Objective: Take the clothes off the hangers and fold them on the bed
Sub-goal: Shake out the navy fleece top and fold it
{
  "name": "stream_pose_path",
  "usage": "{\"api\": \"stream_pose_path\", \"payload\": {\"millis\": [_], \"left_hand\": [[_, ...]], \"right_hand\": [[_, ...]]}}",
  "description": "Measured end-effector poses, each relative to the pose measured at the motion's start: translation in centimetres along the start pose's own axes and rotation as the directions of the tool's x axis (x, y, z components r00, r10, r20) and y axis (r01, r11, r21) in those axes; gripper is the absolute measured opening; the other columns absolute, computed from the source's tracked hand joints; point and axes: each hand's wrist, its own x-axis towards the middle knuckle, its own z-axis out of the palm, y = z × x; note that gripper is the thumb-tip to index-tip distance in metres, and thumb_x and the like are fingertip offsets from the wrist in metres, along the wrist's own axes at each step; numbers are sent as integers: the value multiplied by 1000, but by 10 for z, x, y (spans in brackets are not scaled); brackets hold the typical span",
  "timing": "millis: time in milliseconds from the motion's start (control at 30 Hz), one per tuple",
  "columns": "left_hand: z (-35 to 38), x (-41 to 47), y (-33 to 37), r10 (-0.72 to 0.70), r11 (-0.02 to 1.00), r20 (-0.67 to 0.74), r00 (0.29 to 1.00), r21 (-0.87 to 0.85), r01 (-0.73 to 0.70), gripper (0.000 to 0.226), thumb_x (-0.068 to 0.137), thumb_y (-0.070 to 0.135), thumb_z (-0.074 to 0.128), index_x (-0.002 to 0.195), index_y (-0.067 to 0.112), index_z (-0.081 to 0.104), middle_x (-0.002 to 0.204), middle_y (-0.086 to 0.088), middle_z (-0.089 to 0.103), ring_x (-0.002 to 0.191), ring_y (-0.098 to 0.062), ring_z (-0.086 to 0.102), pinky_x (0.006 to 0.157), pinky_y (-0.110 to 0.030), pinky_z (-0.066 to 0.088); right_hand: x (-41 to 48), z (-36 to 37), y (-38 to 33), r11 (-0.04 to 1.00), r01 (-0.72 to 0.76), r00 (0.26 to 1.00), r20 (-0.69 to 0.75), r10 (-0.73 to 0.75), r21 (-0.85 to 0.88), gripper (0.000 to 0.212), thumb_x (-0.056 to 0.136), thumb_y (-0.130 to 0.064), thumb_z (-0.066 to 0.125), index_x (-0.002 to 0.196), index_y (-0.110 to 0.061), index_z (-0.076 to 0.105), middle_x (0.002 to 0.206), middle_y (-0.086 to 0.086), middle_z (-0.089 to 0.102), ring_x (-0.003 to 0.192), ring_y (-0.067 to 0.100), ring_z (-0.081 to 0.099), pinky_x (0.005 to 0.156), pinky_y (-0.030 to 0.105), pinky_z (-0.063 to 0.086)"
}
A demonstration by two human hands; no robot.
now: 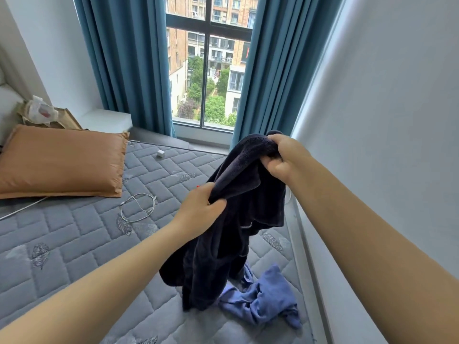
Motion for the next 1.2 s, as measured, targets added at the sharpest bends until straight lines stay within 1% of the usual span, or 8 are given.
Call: {"api": "stream_pose_path", "payload": {"millis": [133,400,533,700,800,1000,1100,1200], "left_hand": [[-27,14,24,62,991,-71,996,-118,-70,23,85,15,59,67,30,60,54,16,53,51,1,48,49,-13,37],[-39,24,45,122,987,104,987,88,-131,14,85,17,61,79,5,58,75,-15,62,66,-16,53,61,-32,43],[-39,24,53,152,981,83,985,110,-161,13,84,17,61,76,7,58,71,-9,61,65,-13,52,59,-29,43],[-51,27,55,147,976,55,988,157,-154,24,84,24,62,82,1,58,79,-18,62,67,-26,56,63,-40,46],[-60,28,48,103,979,22,994,173,-105,27,85,28,62,84,0,60,80,-18,63,69,-25,58,63,-38,46],[-56,24,48,53,995,10,999,85,-53,27,86,22,60,78,-3,55,65,-7,51,61,-15,48,60,-33,39],[-58,26,58,61,997,26,998,40,-62,33,85,26,59,87,-7,57,75,-25,56,66,-18,49,64,-35,40],[-61,28,70,79,997,31,996,12,-80,34,87,29,60,89,-5,59,72,-18,55,66,-15,50,63,-29,39]], "right_hand": [[1,-29,-3,960,77,992,118,-46,-270,21,96,-5,54,116,1,49,112,17,57,106,29,62,93,37,53],[-9,-80,39,537,325,931,364,-36,-778,40,85,0,67,123,-11,58,119,9,64,106,19,65,92,32,54],[-14,-89,64,383,455,867,498,16,-804,34,80,-9,73,112,-19,66,105,-2,71,97,11,67,88,29,54],[-11,-90,70,268,614,789,575,-216,-742,7,88,-14,67,89,-8,69,81,11,69,80,27,65,76,47,51],[-9,-92,63,167,657,739,586,-333,-735,6,90,-17,65,84,-13,66,74,3,65,70,13,60,71,40,51],[-29,-102,82,-219,810,456,819,-347,-544,25,81,-22,75,103,-18,65,98,-10,60,91,6,56,84,26,49],[-27,-106,99,-266,747,563,793,-234,-609,50,79,-32,75,124,-19,57,121,-7,58,113,10,54,94,29,48],[-19,-100,104,-101,693,653,680,-333,-714,53,80,-26,75,127,-16,53,117,-6,62,106,12,59,92,31,49]]}}
